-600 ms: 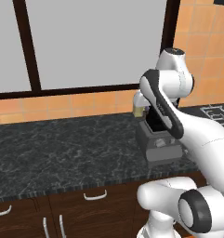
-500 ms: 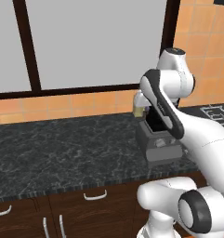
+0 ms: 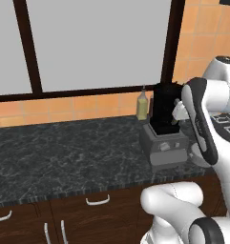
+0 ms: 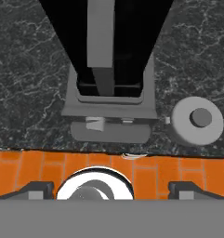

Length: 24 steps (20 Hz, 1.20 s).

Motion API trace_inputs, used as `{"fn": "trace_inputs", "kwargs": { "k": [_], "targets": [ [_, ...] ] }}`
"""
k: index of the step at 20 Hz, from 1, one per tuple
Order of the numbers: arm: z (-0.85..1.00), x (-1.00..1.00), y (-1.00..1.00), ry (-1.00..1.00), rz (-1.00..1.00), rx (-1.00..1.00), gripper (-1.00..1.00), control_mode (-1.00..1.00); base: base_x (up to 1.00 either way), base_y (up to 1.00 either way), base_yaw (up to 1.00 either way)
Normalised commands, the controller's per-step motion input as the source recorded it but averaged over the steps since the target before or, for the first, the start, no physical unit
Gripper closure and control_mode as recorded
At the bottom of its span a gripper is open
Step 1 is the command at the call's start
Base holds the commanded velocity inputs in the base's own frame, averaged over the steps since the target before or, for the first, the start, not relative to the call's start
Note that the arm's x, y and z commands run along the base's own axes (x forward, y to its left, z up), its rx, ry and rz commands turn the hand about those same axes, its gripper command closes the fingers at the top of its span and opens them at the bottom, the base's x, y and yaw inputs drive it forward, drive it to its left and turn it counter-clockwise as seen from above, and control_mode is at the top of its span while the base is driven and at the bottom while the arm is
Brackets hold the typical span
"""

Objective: Close the lid blender by securely placing the lid on top.

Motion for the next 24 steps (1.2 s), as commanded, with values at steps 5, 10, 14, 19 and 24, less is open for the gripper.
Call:
{"fn": "trace_inputs", "kwargs": {
  "k": [5,10,14,19,24],
  "targets": [
    [-0.04,-0.37,-1.0,0.04,-0.28,0.02,-1.0,-1.0,0.0,0.0,0.0],
    [-0.25,-0.05,-1.0,0.05,-0.35,0.01,-1.0,-1.0,0.0,0.0,0.0],
    [-0.62,0.03,-0.79,0.01,-0.17,-0.01,-1.0,-1.0,0.0,0.0,0.0],
    [-0.39,0.01,-0.31,-0.01,0.03,0.1,-1.0,-1.0,0.0,0.0,0.0],
    [-0.19,0.1,0.15,0.02,0.22,0.01,-1.0,-1.0,0.0,0.0,0.0]
  ]
}}
